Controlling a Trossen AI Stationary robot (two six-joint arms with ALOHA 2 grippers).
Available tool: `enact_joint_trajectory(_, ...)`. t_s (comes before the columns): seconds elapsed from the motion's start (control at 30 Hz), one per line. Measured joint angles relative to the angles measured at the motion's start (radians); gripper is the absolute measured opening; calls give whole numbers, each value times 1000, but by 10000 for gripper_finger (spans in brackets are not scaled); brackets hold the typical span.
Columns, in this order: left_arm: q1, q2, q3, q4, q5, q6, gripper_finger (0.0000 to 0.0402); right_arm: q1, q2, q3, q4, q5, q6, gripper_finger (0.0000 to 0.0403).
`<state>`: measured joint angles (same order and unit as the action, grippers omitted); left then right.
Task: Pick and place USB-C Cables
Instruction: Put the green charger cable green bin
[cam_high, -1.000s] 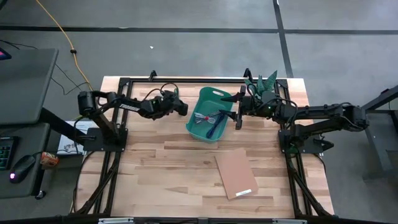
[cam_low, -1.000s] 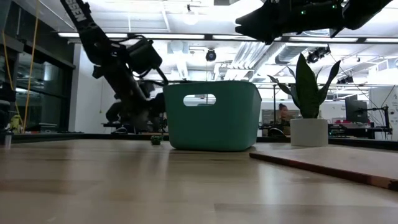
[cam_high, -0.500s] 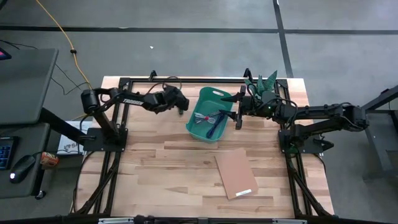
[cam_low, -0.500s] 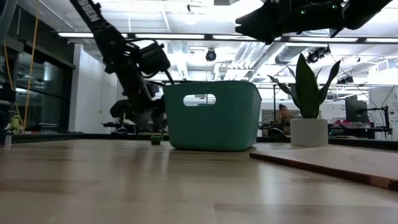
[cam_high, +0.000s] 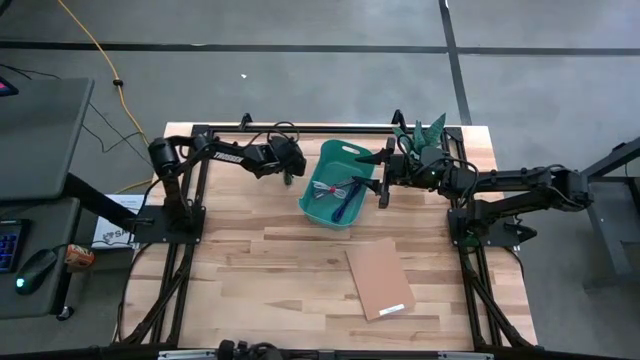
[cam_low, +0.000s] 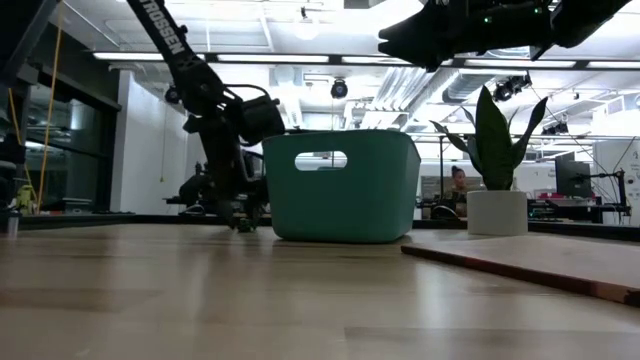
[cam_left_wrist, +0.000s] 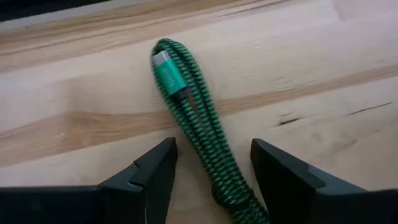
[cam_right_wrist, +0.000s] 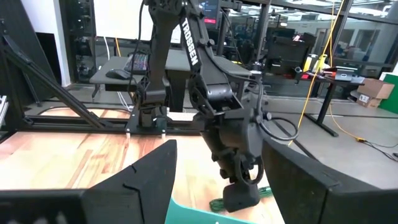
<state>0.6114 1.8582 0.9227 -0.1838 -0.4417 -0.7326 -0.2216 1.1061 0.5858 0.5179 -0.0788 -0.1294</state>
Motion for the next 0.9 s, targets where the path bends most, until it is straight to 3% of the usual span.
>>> enact_joint_trajectory(0.27, 4, -11, 2, -73, 10, 48, 178, 0, 0, 0, -1, 0, 0, 226)
enact_joint_trajectory(0.4, 3, -28, 1, -151, -7, 83, 137, 0, 0, 0, -4, 0, 0, 226)
enact_joint_trajectory(0.63, 7, -52, -10, -235, -45, 172, 19, 0, 0, 0, -5, 0, -1, 226)
enact_joint_trajectory(0.9, 31, -106, -70, -179, 1, 254, 4, 0, 0, 0, -8, 0, 0, 226)
